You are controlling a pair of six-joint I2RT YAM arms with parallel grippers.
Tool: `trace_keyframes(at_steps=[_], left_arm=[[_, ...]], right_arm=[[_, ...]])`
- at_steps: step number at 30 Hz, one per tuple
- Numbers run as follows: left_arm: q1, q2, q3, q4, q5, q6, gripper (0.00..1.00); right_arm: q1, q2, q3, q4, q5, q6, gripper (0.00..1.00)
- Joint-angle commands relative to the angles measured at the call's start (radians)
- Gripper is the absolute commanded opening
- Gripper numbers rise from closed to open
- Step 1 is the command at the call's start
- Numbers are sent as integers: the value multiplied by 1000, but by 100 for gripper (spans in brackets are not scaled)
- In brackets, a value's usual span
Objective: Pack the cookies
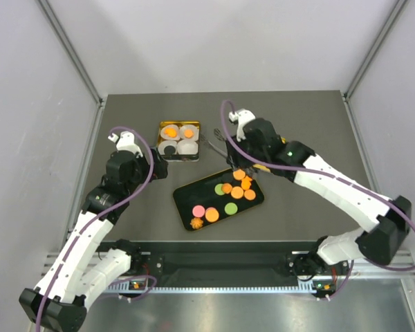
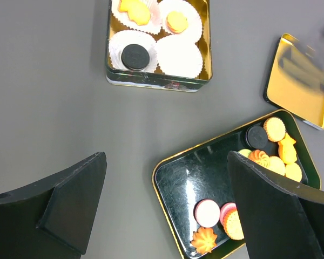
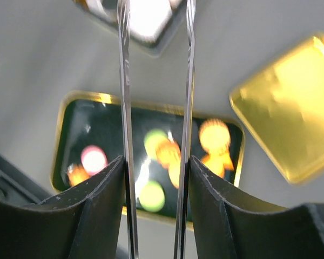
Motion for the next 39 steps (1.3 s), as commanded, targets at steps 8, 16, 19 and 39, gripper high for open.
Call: trace_keyframes(at_steps=[8, 16, 19, 39], left_arm=[[12, 0, -6, 53, 25, -8, 98], [12, 2, -7, 50, 22, -8, 98], [12, 2, -6, 50, 22, -8, 98], [12, 8, -6, 50, 22, -8, 98]], right_arm=[[4, -196, -184, -197, -18, 11, 48], [12, -173, -239, -208, -77, 8, 48], [16, -159, -244, -208, -84, 7, 48], [41, -92, -268, -221, -78, 7, 47]])
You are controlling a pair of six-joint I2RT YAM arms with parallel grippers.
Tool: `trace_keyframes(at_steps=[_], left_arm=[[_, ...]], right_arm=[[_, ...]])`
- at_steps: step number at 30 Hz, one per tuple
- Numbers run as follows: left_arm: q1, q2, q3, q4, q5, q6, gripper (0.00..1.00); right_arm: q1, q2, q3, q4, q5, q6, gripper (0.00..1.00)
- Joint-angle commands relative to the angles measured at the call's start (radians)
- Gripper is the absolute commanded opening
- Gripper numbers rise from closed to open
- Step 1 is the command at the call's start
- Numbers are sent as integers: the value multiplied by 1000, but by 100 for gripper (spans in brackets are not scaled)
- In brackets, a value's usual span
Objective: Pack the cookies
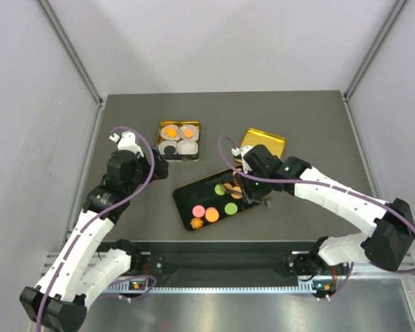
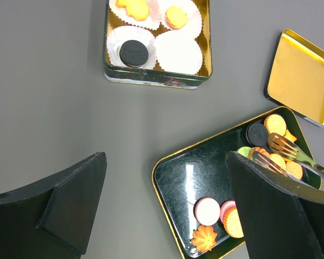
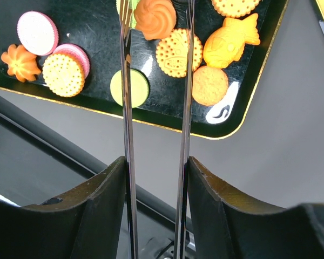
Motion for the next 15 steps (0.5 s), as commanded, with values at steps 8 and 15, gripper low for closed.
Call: trace_keyframes(at_steps=[8, 15], left_arm=[[7, 2, -1, 49, 9, -8, 98], [7, 2, -1, 47, 9, -8, 98]], right_arm=[[29, 22, 20, 8, 5, 3, 45], [37, 28, 23, 2, 5, 6, 43]])
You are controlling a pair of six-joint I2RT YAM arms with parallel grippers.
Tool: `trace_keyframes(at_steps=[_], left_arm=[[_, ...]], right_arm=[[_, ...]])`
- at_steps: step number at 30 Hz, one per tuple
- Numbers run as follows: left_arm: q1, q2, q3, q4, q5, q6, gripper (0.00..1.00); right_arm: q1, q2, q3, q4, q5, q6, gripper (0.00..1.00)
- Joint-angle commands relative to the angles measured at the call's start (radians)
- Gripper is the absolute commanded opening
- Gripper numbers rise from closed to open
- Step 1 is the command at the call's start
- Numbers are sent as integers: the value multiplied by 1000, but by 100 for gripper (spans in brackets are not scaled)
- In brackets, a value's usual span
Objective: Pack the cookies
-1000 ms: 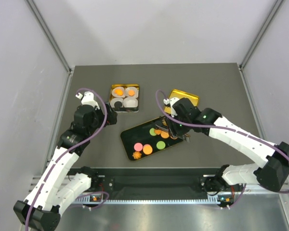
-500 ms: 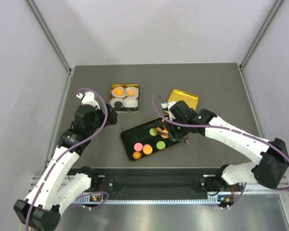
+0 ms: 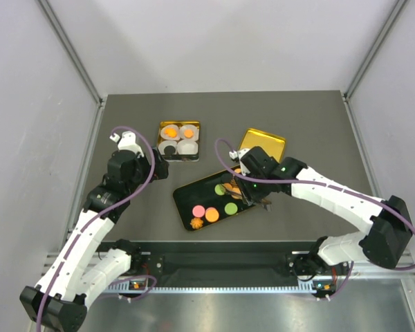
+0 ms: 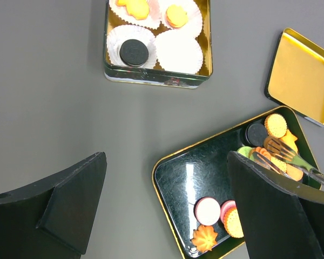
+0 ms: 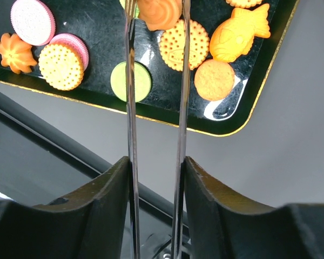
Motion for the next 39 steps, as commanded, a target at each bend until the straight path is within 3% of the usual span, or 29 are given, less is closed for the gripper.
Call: trace_keyframes(at_steps=[1, 10, 26, 39], left_arm=[[7, -2, 0, 47, 8, -8, 98], [9, 0, 0, 45, 7, -8, 98], [9, -8, 0, 45, 4, -8, 98], [10, 0, 0, 45, -2, -6, 98]], right_arm=[[21, 6, 27, 10, 4, 6, 41], [21, 1, 70, -21, 4, 0, 33], [4, 33, 237, -34, 39, -30, 33], [-25, 379, 609, 179, 10, -63, 33]])
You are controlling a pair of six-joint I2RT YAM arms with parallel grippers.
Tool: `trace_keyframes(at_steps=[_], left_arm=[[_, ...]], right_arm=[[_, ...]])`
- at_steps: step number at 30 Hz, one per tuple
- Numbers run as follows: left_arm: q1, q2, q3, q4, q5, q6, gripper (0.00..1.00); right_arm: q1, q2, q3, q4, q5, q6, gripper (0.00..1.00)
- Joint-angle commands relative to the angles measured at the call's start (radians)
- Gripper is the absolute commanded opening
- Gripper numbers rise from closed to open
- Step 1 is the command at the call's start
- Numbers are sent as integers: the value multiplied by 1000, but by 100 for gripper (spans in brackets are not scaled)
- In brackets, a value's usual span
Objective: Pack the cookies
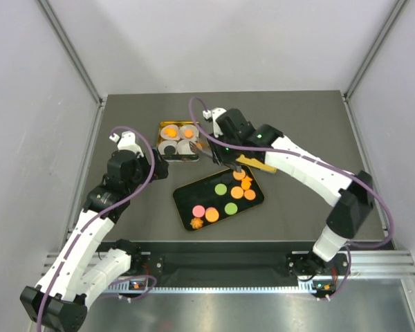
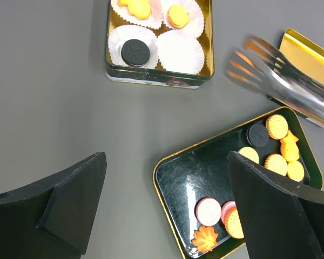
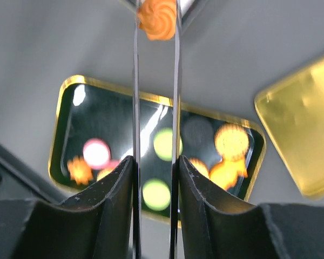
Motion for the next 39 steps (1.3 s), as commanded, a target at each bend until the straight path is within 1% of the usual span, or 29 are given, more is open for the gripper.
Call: trace_keyframes(at_steps=[1, 5, 9, 11, 25, 33, 39], left_arm=[[6, 0, 1, 45, -2, -6, 98], [6, 3, 1, 44, -3, -6, 98], [8, -1, 1, 42, -8, -6, 98], [8, -3, 2, 42, -11, -6, 98], [11, 0, 2, 45, 1, -6, 98], [14, 0, 1, 47, 11, -6, 98], [17, 0, 1, 48, 12, -6, 98]], right_arm=[[-13, 84, 124, 122, -15, -19, 33], [-21, 225, 230, 138, -23, -25, 33], [-24, 308, 310, 136, -43, -14, 33], [-26, 329, 319, 132, -42, -8, 34], [-26, 366, 301, 139, -9, -8, 35], [-26, 376, 293, 139, -3, -8, 40], [-26, 376, 295, 139, -3, -8, 41]])
